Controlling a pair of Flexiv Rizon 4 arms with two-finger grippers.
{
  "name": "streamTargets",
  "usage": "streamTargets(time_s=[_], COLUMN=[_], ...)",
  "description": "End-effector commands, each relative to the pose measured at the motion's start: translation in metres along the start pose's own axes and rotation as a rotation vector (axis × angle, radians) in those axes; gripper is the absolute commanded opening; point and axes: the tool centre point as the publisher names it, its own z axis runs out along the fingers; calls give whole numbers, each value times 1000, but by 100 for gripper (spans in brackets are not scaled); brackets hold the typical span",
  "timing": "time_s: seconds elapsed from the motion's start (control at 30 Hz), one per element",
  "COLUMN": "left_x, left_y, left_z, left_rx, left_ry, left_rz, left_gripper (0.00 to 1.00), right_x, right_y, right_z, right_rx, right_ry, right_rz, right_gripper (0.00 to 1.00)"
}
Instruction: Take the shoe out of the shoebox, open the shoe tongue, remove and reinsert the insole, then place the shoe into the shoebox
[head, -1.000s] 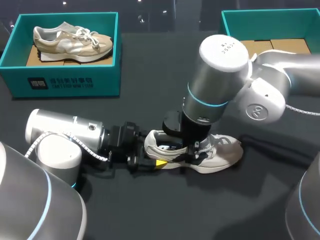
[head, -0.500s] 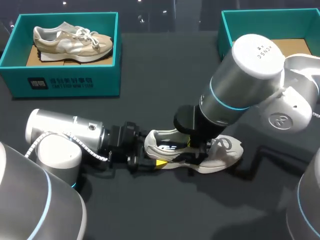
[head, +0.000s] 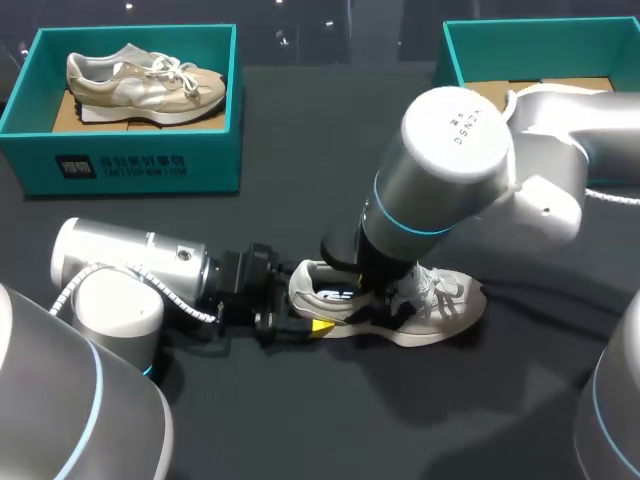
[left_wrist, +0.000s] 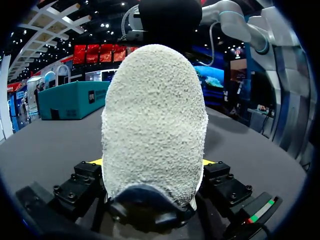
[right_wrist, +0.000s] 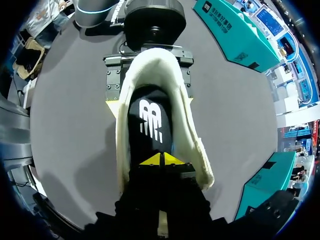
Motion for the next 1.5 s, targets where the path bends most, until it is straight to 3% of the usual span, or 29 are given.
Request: streamTargets(time_s=[0.03, 0.27, 0.57, 0.8, 1.1, 1.2, 1.27, 1.5], left_x=[-1, -1, -1, -1, -1, -1, -1, -1], left_y=[2, 2, 2, 2, 2, 2, 2, 2], left_z=[-1, -1, -1, -1, -1, -1, -1, -1], left_rx=[-2, -2, -2, -2, -2, -2, -2, -2], left_ry=[-1, -1, -1, -1, -1, -1, -1, -1], left_rz=[0, 0, 0, 0, 0, 0, 0, 0], left_gripper=[0, 0, 0, 0, 0, 0, 0, 0], right_x=[3, -1, -11, -4, 26, 34, 38, 38], right_y=[2, -11, -17, -19, -19, -20, -21, -29], right_z=[10, 20, 43, 63, 74, 77, 79, 68], right_rx=[82, 98, 96, 88, 101, 102, 106, 104], right_ry=[-21, -42, 21, 101, 235, 302, 347, 370], right_rz=[18, 23, 4, 2, -17, -35, -52, -46], right_gripper=[18, 35, 38, 38, 27, 14, 0, 0])
